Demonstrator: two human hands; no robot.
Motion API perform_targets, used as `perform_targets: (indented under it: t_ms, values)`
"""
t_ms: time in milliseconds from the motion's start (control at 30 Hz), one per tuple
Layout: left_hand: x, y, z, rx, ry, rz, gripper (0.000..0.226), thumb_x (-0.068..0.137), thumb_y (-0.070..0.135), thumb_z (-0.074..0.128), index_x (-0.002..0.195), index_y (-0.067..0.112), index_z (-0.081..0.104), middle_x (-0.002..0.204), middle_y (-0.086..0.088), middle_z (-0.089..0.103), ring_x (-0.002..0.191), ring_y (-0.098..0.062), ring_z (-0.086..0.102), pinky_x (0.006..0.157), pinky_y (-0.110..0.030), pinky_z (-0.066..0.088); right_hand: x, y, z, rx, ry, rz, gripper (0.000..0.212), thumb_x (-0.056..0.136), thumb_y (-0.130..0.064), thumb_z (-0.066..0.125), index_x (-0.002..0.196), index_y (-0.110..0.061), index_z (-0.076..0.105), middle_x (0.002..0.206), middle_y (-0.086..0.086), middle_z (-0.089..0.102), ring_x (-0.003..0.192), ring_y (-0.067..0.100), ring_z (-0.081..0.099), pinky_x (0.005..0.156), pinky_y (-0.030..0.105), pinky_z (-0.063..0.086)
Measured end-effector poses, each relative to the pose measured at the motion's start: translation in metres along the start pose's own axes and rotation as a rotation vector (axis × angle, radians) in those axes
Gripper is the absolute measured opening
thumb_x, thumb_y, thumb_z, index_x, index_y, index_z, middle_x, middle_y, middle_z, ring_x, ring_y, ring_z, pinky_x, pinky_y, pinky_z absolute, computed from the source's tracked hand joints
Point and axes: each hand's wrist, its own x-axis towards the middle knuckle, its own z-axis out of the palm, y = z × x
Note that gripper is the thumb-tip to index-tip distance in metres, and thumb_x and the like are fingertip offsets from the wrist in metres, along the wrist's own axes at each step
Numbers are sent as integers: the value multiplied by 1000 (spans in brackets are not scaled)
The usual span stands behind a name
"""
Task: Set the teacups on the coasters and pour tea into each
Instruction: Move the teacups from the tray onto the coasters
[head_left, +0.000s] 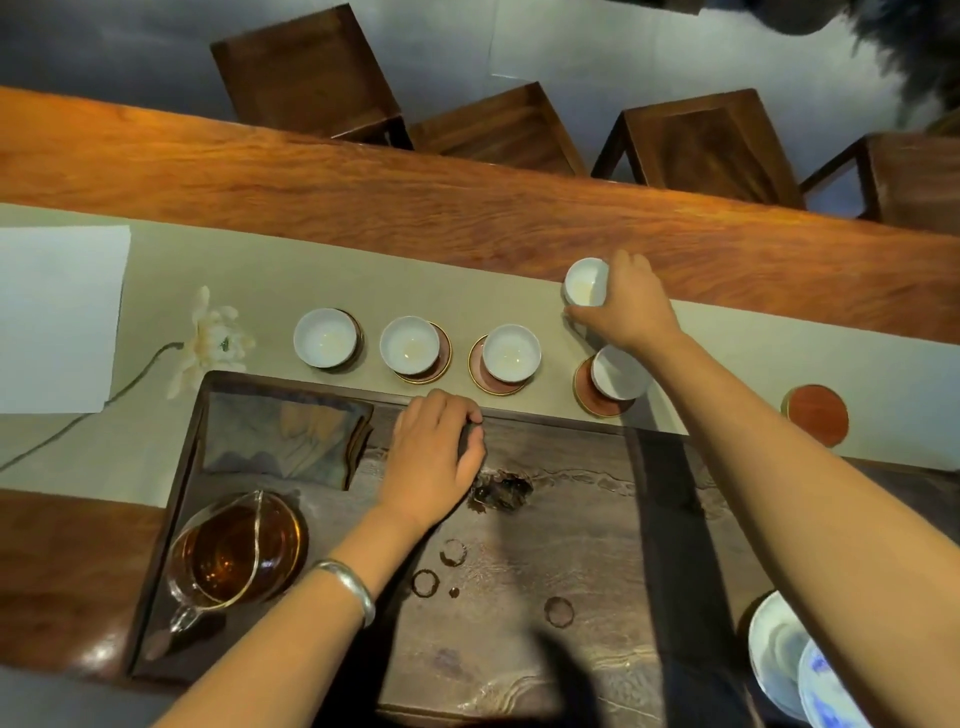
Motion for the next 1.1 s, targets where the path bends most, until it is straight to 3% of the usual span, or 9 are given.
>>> perform_targets:
  t_ms: [333, 533, 633, 800, 1100]
  values:
    - [1, -2, 0, -2, 1, -1, 11, 87, 17, 60, 97, 14, 61, 93, -1, 56, 87, -20, 49, 77, -30, 35, -9, 22, -28, 85, 115, 20, 74, 71, -41, 84, 130, -14, 49, 129, 13, 54, 111, 30, 55, 78, 33, 41]
    - [1, 1, -4, 29, -2, 26, 11, 87, 15, 60, 98, 13, 61, 92, -3, 56, 85, -22, 49, 75, -31, 35, -46, 68, -63, 83, 197, 136, 75, 70, -46, 83, 128, -14, 49, 126, 12, 55, 105, 25, 55, 76, 33, 41]
    - [0, 2, -5, 42, 3, 37, 10, 88, 15, 60, 98, 12, 61, 92, -4, 56, 83, -23, 49, 73, -31, 35, -69, 87, -65, 81, 168, 202, 75, 71, -43, 84, 127, -9, 49, 126, 16, 53, 106, 29, 55, 75, 34, 40]
    - [-1, 3, -6, 52, -10, 44, 11, 89, 14, 59, 99, 11, 60, 96, -6, 58, 89, -26, 50, 78, -37, 39, -98, 100, -50, 62, 84, 320, 75, 79, -38, 81, 135, -3, 45, 130, 22, 53, 116, 40, 55, 88, 42, 47]
    - [-1, 1, -8, 52, -32, 56, 11, 91, 17, 57, 101, 12, 59, 98, -4, 57, 92, -23, 49, 81, -33, 36, -117, 101, -35, 87, 48, 326, 67, 80, -34, 78, 129, 0, 48, 126, 25, 55, 113, 42, 55, 79, 37, 43]
